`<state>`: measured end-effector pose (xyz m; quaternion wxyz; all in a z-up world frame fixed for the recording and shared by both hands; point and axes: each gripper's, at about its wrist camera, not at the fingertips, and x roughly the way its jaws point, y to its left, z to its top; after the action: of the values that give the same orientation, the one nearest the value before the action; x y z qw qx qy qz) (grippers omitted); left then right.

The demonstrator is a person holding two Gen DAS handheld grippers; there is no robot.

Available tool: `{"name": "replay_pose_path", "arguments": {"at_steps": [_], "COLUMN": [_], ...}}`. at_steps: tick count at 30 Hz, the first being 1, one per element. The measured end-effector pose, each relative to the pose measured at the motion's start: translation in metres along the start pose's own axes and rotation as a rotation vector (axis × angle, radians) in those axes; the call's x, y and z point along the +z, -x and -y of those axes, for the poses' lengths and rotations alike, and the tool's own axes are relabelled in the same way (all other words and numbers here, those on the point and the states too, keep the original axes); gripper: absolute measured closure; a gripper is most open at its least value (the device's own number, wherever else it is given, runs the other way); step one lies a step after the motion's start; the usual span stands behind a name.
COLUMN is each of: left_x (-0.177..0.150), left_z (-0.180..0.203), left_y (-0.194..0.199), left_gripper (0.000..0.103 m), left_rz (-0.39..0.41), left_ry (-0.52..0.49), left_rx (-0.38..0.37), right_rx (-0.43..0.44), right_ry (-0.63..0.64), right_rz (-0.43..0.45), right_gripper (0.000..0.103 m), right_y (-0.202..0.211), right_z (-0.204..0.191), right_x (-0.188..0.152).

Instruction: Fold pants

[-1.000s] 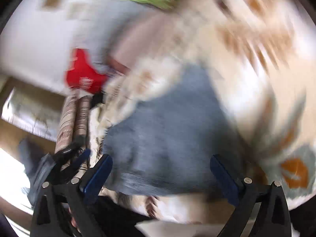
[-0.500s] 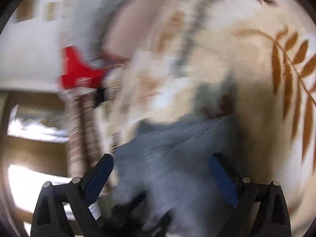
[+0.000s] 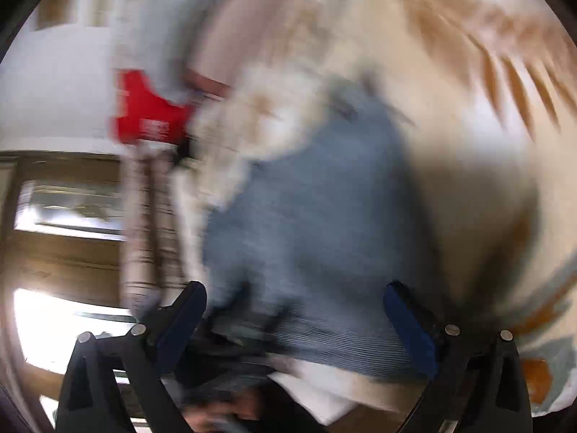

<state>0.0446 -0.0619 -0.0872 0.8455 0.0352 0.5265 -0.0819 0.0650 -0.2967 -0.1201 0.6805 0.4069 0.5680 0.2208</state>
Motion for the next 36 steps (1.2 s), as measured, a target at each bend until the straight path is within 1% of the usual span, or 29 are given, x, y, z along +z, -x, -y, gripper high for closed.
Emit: {"name": "replay_pose_path", "arguments": {"at_steps": [1, 2, 3, 4, 5, 6, 7, 9, 10, 11, 12, 14, 15, 16, 18, 19, 21, 22, 23, 25, 26, 27, 28, 29, 30, 31, 32, 34, 36], "left_x": [0.001, 0.001, 0.003, 0.004, 0.005, 0.005, 0.006, 0.003, 0.0, -0.005, -0.006, -0.003, -0.001, 0.001, 0.001, 0.001, -0.004, -0.008, -0.011, -0.011, -0.01, -0.01, -0.012, -0.012, -0.014, -0.015, -0.017, -0.015, -0.017], "left_z": [-0.001, -0.003, -0.005, -0.006, -0.007, -0.007, -0.007, 0.001, 0.007, 0.009, 0.007, 0.005, 0.007, 0.01, 0.017, 0.018, 0.022, 0.02, 0.016, 0.014, 0.014, 0.013, 0.011, 0.01, 0.01, 0.012, 0.012, 0.009, 0.0], "left_y": [0.004, 0.009, 0.018, 0.023, 0.029, 0.033, 0.033, 0.018, 0.005, -0.007, -0.002, 0.005, 0.011, 0.018, 0.024, 0.022, 0.002, -0.004, -0.002, -0.003, -0.004, -0.004, -0.003, -0.003, -0.003, -0.002, 0.0, 0.001, 0.012], "left_gripper": [0.005, 0.005, 0.005, 0.005, 0.005, 0.004, 0.005, 0.004, 0.004, 0.003, 0.003, 0.003, 0.003, 0.003, 0.003, 0.003, 0.003, 0.002, 0.002, 0.002, 0.002, 0.002, 0.002, 0.002, 0.002, 0.002, 0.002, 0.002, 0.002], "left_rz": [0.002, 0.015, 0.042, 0.06, 0.081, 0.102, 0.104, 0.053, 0.003, -0.021, 0.019, 0.01, 0.031, 0.071, 0.115, 0.108, 0.025, 0.022, 0.051, 0.048, 0.045, 0.045, 0.051, 0.056, 0.064, 0.071, 0.072, 0.072, 0.097], "left_ry": [0.007, 0.013, 0.027, 0.037, 0.049, 0.06, 0.064, 0.03, -0.012, -0.044, -0.03, -0.001, -0.007, -0.025, -0.064, -0.072, -0.089, -0.078, -0.049, -0.052, -0.057, -0.059, -0.059, -0.058, -0.057, -0.06, -0.061, -0.041, 0.0], "left_rx": [-0.002, 0.001, 0.004, 0.001, -0.009, -0.018, -0.017, 0.029, 0.075, 0.096, 0.088, 0.079, 0.069, 0.075, 0.08, 0.073, 0.092, 0.074, 0.054, 0.049, 0.046, 0.042, 0.032, 0.027, 0.026, 0.029, 0.026, 0.001, -0.035], "right_rx": [0.061, 0.087, 0.085, 0.075, 0.085, 0.115, 0.137, 0.069, 0.082, 0.105, 0.106, 0.065, 0.054, 0.055, 0.058, 0.061, 0.108, 0.143, 0.146, 0.03, -0.039, -0.022, 0.004, 0.009, -0.003, -0.033, -0.047, -0.034, -0.005], "right_ry": [-0.027, -0.045, -0.039, -0.01, 0.01, 0.02, 0.025, 0.005, -0.038, -0.047, -0.055, 0.01, 0.049, 0.08, 0.093, 0.098, 0.081, 0.05, 0.035, 0.03, -0.008, -0.058, -0.086, -0.072, -0.03, 0.035, 0.069, 0.139, 0.186], "right_rz": [0.049, 0.06, 0.069, 0.101, 0.117, 0.112, 0.103, 0.088, 0.065, 0.085, 0.074, 0.102, 0.106, 0.103, 0.11, 0.112, 0.093, 0.064, 0.052, 0.04, 0.025, 0.015, 0.041, 0.055, 0.064, 0.057, 0.041, 0.013, -0.009], "right_gripper": [0.006, 0.006, 0.006, 0.006, 0.006, 0.006, 0.006, 0.007, 0.007, 0.007, 0.007, 0.007, 0.007, 0.007, 0.007, 0.007, 0.007, 0.007, 0.007, 0.006, 0.006, 0.006, 0.006, 0.006, 0.006, 0.006, 0.006, 0.006, 0.006], "right_y": [0.008, 0.016, 0.025, 0.036, 0.044, 0.048, 0.048, 0.036, 0.028, 0.032, 0.037, 0.051, 0.055, 0.057, 0.058, 0.058, 0.051, 0.038, 0.025, -0.001, -0.014, -0.022, -0.018, -0.01, -0.004, -0.001, -0.001, -0.001, -0.008], "right_z": [0.01, 0.009, 0.005, -0.003, -0.007, -0.01, -0.01, 0.007, 0.022, 0.024, 0.021, 0.002, -0.009, -0.022, -0.037, -0.042, -0.049, -0.05, -0.049, -0.034, -0.018, -0.004, -0.002, -0.011, -0.022, -0.039, -0.05, -0.075, -0.095], "right_x": [-0.002, -0.004, -0.005, -0.009, -0.014, -0.018, -0.023, -0.03, -0.03, -0.03, -0.029, -0.021, -0.017, -0.01, 0.007, 0.017, 0.04, 0.054, 0.066, 0.09, 0.099, 0.103, 0.104, 0.101, 0.098, 0.093, 0.09, 0.08, 0.071]}}
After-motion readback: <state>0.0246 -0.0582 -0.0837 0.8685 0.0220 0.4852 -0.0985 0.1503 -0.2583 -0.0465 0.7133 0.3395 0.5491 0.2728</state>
